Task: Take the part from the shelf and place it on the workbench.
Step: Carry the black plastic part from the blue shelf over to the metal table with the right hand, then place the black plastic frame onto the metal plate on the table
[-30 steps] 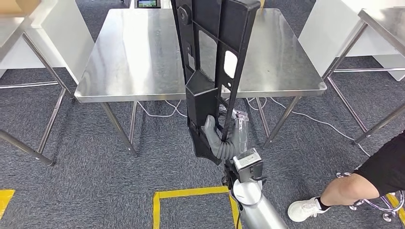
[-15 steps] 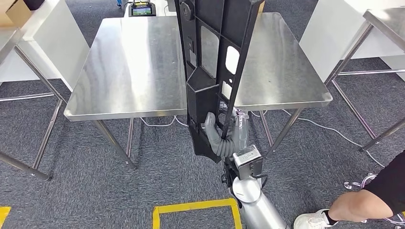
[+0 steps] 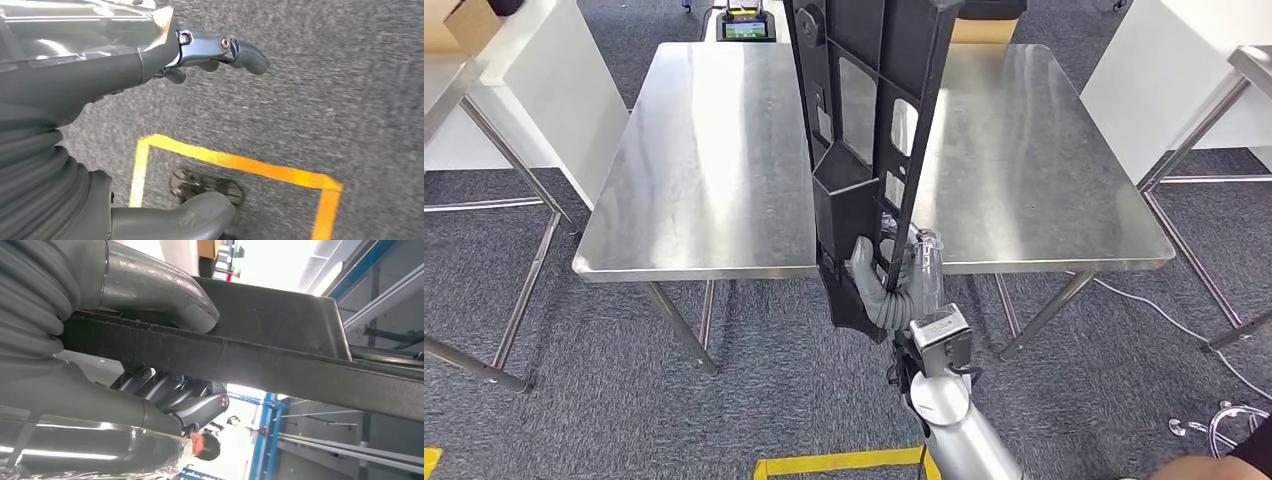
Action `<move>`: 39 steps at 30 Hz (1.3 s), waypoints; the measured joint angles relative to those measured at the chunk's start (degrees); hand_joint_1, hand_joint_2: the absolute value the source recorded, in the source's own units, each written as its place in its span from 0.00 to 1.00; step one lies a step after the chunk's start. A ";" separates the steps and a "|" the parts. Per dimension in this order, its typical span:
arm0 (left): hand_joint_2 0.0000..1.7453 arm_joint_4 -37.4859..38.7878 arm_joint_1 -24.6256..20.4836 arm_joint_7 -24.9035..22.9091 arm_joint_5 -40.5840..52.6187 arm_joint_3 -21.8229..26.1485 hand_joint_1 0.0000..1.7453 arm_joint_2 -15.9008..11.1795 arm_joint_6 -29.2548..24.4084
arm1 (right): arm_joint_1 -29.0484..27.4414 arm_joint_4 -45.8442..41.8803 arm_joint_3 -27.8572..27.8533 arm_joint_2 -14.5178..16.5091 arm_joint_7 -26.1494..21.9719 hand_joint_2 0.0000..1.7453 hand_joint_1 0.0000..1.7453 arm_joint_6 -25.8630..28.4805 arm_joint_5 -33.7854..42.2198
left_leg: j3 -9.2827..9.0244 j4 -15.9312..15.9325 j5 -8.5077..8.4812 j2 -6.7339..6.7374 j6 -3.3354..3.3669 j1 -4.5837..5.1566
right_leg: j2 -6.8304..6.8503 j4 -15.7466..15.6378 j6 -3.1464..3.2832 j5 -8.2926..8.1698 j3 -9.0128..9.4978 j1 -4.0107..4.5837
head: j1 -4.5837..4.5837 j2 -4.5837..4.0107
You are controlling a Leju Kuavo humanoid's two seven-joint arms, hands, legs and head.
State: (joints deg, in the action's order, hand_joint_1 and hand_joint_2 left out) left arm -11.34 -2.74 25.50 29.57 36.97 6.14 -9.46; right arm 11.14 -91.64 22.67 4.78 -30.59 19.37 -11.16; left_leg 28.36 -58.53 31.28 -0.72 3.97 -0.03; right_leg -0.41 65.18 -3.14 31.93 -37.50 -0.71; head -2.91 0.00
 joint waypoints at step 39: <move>1.00 0.00 -0.58 0.33 4.13 1.24 0.00 1.15 -0.52 | 25.65 27.32 14.13 5.19 17.22 1.00 1.00 8.13 -42.83 | 7.40 -0.62 -5.60 0.00 -1.37 -0.58 | -0.16 -7.25 1.22 -5.49 3.77 0.46 | 0.00 0.00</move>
State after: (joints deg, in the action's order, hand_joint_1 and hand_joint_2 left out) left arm -11.34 -3.32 25.84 33.70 38.21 7.28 -9.98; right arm 36.79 -64.32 36.80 9.97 -13.37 27.49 -53.99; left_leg 35.76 -59.15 25.68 -0.72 2.59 -0.62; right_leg -0.58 57.93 -1.93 26.45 -33.73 -0.25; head -2.91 0.00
